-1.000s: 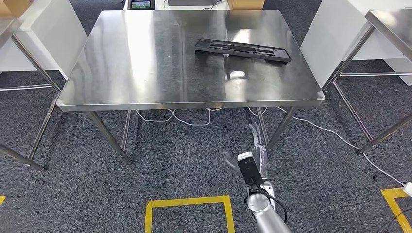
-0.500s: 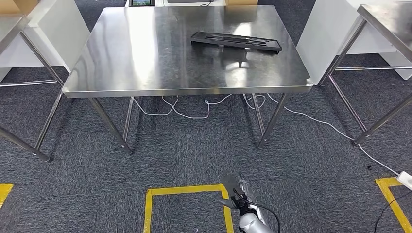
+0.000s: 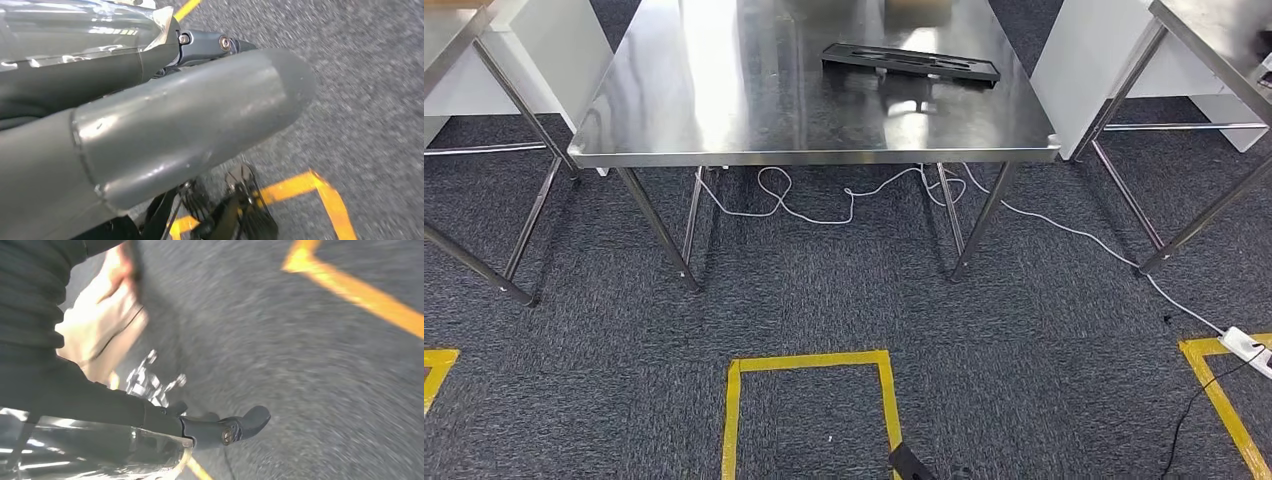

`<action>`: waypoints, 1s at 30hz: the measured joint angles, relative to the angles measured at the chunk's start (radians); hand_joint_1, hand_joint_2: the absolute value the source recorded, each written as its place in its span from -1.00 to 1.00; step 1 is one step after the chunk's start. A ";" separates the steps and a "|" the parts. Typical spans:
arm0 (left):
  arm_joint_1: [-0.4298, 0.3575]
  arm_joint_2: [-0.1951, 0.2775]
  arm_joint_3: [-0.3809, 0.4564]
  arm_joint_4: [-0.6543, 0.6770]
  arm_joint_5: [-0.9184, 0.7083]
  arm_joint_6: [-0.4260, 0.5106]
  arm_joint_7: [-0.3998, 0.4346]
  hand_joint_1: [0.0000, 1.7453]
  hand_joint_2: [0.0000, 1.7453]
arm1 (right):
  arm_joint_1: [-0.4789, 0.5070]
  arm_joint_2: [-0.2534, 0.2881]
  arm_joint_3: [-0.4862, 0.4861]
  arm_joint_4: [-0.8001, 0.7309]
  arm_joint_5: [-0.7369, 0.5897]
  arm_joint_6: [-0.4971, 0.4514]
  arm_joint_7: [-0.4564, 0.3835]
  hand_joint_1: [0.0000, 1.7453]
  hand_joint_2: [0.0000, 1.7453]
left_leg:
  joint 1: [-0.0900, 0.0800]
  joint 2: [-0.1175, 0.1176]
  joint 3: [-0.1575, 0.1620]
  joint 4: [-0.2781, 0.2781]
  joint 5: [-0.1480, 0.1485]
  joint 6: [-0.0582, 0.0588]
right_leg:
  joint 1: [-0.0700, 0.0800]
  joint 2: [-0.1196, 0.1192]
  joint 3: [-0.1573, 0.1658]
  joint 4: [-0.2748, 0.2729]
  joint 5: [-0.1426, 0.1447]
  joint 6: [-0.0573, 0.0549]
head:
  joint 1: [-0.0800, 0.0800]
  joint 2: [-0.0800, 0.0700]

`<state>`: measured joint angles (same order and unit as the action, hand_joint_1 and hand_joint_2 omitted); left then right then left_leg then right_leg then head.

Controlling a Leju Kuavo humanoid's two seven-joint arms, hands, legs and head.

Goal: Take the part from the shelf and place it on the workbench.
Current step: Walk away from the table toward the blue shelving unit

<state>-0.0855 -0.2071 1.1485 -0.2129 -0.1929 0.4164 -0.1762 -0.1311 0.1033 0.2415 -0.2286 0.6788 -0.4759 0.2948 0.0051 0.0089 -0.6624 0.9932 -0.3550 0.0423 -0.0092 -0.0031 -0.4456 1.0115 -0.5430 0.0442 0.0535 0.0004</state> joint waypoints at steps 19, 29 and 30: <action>0.001 0.042 -0.096 0.000 -0.117 -0.096 0.034 -1.00 -1.00 | 0.028 0.001 0.051 0.036 -0.076 0.169 -0.075 -1.00 -1.00 | 0.005 -0.009 0.189 -0.017 -0.158 -0.014 | 0.007 -0.004 -0.141 -0.029 0.130 -0.017 | -0.003 0.000; 0.000 0.048 -0.116 0.000 -0.126 -0.107 0.031 -1.00 -1.00 | 0.035 0.017 0.015 0.037 -0.091 0.163 -0.086 -1.00 -1.00 | -0.003 0.003 0.078 -0.014 -0.073 0.009 | -0.002 -0.001 -0.077 0.080 0.017 0.003 | 0.002 0.000; 0.000 0.048 -0.117 0.000 -0.130 -0.109 0.031 -1.00 -1.00 | 0.036 0.017 0.013 0.038 -0.093 0.164 -0.079 -1.00 -1.00 | -0.004 0.003 0.069 -0.009 -0.066 0.004 | 0.002 0.000 -0.034 0.013 0.020 0.000 | 0.002 0.000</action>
<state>-0.0853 -0.1588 1.0311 -0.2129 -0.3227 0.3077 -0.1456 -0.0955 0.1200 0.2541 -0.1909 0.5861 -0.3121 0.2159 0.0013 0.0122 -0.5932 0.9844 -0.4214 0.0461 -0.0075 -0.0031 -0.4797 1.0241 -0.5235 0.0441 0.0551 0.0004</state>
